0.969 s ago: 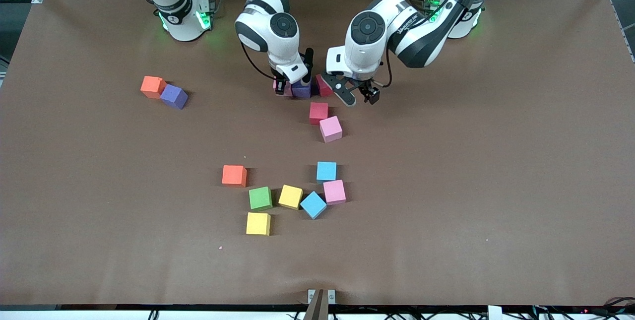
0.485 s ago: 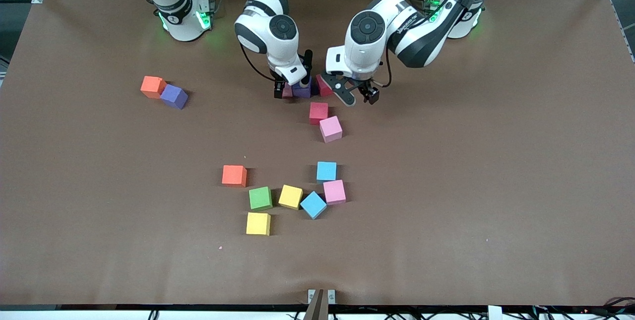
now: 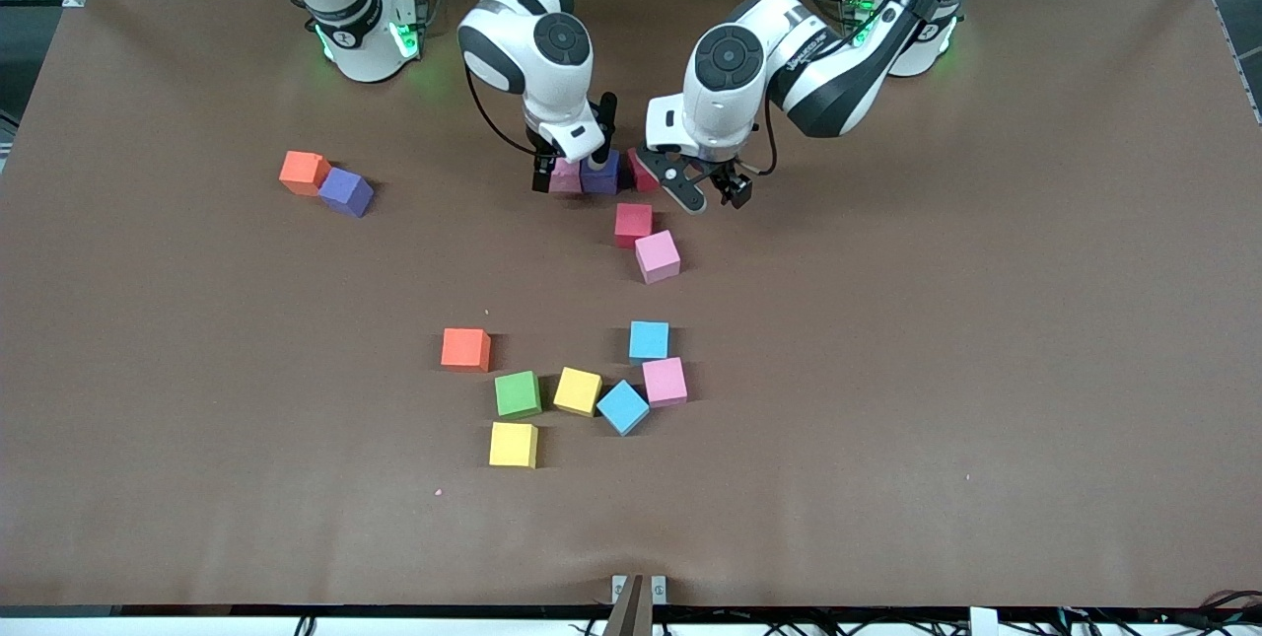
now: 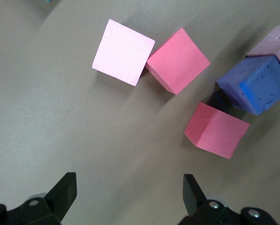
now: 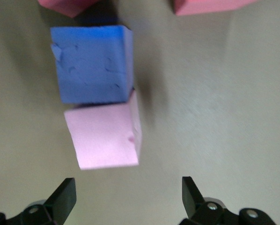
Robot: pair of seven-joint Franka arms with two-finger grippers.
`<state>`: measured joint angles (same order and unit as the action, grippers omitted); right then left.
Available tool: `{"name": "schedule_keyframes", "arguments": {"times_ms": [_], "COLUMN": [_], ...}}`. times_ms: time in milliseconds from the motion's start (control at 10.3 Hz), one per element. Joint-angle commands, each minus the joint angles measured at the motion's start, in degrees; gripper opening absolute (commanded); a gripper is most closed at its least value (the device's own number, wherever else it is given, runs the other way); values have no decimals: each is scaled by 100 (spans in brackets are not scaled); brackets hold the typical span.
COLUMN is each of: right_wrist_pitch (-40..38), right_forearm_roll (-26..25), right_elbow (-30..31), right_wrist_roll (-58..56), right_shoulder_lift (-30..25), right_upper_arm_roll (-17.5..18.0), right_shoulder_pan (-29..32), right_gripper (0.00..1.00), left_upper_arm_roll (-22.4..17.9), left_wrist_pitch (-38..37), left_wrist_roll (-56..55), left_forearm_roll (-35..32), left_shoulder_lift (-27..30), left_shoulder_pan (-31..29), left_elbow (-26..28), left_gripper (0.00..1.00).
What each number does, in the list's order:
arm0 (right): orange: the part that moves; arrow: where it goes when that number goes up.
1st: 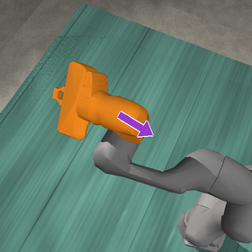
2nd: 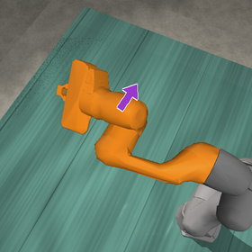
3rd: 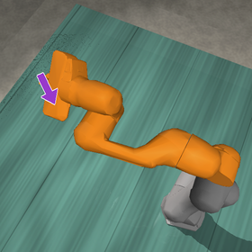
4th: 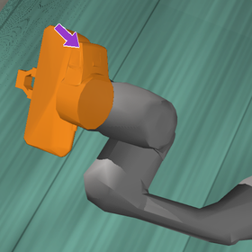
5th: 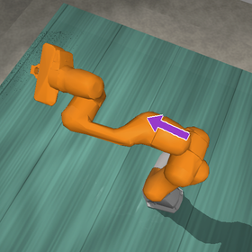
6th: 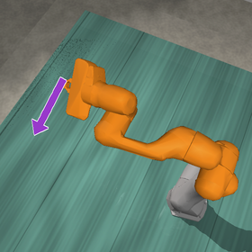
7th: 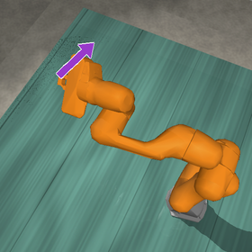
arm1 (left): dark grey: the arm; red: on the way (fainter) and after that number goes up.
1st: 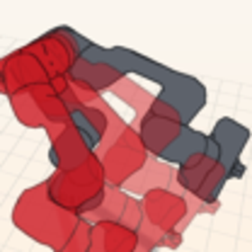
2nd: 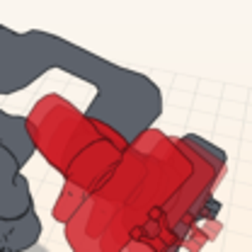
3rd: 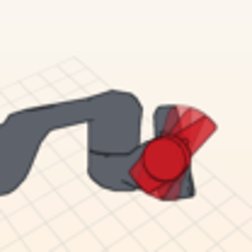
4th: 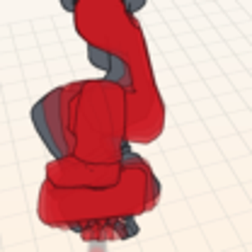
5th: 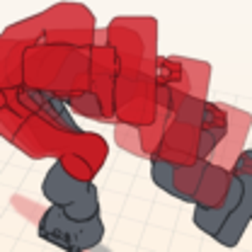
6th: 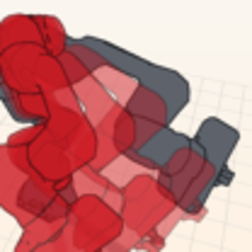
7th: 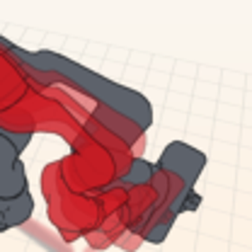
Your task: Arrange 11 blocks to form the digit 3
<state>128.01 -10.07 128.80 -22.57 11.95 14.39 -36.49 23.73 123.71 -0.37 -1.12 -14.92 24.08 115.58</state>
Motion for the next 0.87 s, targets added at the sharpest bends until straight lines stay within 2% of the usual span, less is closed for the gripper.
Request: {"name": "schedule_keyframes", "arguments": {"times_ms": [0,97,194,388,581,775], "right_wrist_pitch": [-75,-40,-92,-223,-714,-936], "right_forearm_roll": [-21,-13,-13,48,495,759], "right_elbow": [84,-29,-291,-1089,-2274,-3007], "right_wrist_roll": [25,25,25,16,24,234], "right_shoulder_lift": [-237,-159,-54,357,1103,1633], "right_upper_arm_roll": [-258,-661,-909,-911,-920,-920], "right_shoulder_pan": [509,667,939,1834,2337,2741], "right_gripper": [100,100,100,100,100,100], "left_upper_arm_roll": [26,26,18,148,289,473], "left_wrist_pitch": [327,564,792,944,1188,1252], "left_wrist_roll": [-200,-305,-384,-306,-297,-149], "left_forearm_roll": [86,86,86,69,7,-10], "left_shoulder_lift": [-89,-273,-396,-599,-582,-538], "left_shoulder_pan": [175,341,473,527,579,589], "left_elbow": [-10,-18,-10,17,348,500], "left_gripper": [100,100,100,100,100,100]}}
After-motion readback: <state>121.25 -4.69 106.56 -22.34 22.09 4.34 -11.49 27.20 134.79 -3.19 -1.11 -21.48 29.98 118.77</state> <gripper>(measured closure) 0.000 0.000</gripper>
